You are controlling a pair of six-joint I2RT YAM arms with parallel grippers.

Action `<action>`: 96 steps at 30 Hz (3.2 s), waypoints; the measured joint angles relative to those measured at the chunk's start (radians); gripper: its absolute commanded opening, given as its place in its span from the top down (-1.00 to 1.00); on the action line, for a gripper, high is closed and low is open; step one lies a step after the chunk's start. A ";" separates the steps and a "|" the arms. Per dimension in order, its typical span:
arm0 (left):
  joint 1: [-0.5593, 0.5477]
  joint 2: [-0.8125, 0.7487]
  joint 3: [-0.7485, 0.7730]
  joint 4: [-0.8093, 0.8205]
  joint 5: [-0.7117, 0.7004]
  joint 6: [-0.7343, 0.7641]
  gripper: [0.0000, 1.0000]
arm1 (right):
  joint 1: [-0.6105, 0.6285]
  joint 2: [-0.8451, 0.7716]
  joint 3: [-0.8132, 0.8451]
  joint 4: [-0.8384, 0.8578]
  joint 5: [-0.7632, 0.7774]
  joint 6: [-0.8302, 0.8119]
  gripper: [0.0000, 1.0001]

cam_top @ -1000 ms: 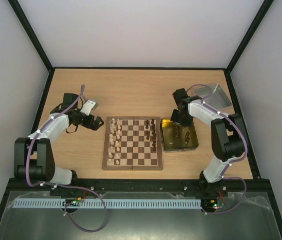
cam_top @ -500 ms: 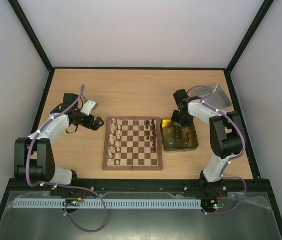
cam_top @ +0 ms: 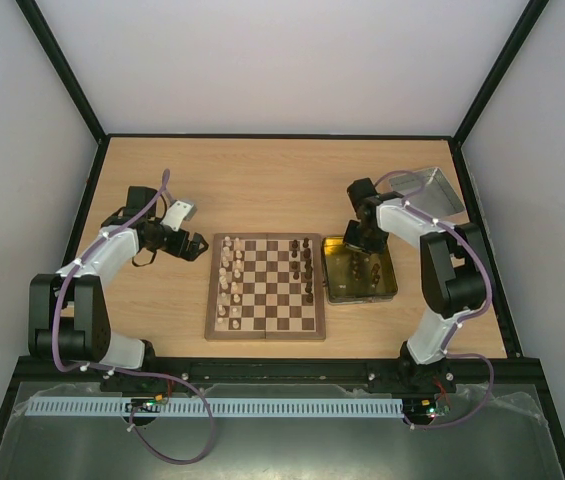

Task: Set up the chess pieces on the board
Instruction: Pick up the chess piece from the storage box, then place the chess piece on the chessboard.

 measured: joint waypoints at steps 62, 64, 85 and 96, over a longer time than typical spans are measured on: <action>-0.010 0.000 0.000 0.000 0.000 0.000 -0.99 | 0.619 -0.063 0.164 -0.208 0.013 0.138 0.82; -0.010 0.000 0.000 0.000 0.000 0.000 -0.99 | 0.619 -0.054 0.156 -0.197 0.008 0.138 0.81; -0.010 0.000 0.000 0.000 0.000 0.000 -0.99 | 0.623 -0.019 0.139 -0.171 -0.003 0.141 0.81; -0.010 0.000 0.000 0.000 0.000 0.000 -0.99 | 0.623 0.002 0.136 -0.169 -0.002 0.142 0.81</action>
